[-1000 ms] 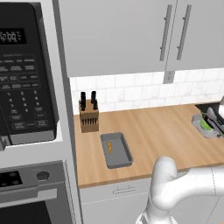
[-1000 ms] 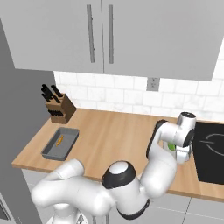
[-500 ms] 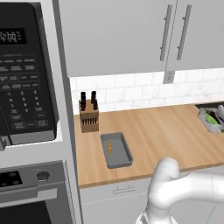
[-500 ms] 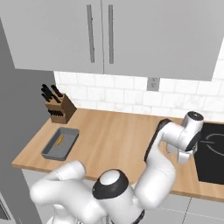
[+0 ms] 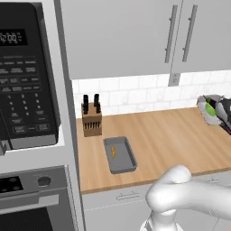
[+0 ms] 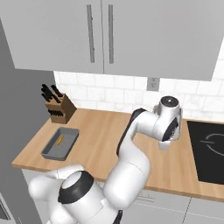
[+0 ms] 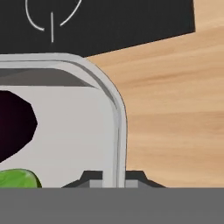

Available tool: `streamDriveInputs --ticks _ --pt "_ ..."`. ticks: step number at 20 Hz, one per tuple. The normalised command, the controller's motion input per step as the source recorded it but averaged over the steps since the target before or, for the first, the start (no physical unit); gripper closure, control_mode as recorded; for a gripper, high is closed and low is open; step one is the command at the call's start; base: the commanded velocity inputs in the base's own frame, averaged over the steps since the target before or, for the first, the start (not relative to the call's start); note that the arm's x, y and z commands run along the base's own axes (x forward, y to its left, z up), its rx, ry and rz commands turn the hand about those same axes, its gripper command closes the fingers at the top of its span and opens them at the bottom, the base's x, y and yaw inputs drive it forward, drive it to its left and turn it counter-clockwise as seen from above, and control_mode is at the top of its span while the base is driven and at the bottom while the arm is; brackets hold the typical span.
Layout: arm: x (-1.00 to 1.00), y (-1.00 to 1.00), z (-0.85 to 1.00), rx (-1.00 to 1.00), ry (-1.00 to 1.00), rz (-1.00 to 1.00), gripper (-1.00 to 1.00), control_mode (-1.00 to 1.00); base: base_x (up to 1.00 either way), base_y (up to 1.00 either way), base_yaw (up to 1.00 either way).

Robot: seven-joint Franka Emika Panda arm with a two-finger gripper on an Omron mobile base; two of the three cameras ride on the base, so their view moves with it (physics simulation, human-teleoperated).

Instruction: Take the meat container that has the shrimp and place it on the second highest rack of the freezer. Then take the vegetable container that has the eggplant and lemon wedge and place it on the highest rack of the freezer.

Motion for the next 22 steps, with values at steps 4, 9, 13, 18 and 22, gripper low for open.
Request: streamDriveInputs --ticks 4,9,13,18,22 --pt "-0.23 1.00 0.58 -0.19 0.01 0.00 1.00 -1.00 0.00 0.00 0.00" --pt "-0.60 1.00 0.28 -0.10 0.00 0.00 1.00 -1.00 0.00 0.00 0.00" --pt "-0.75 1.00 0.05 -0.01 0.00 0.00 1.00 -1.00 0.00 0.00 0.00" --pt "-0.60 1.00 0.00 0.00 0.00 0.00 1.00 -1.00 0.00 0.00 0.00" --pt "-0.45 1.00 0.04 0.00 -0.01 0.00 1.00 -1.00 0.00 0.00 0.00"
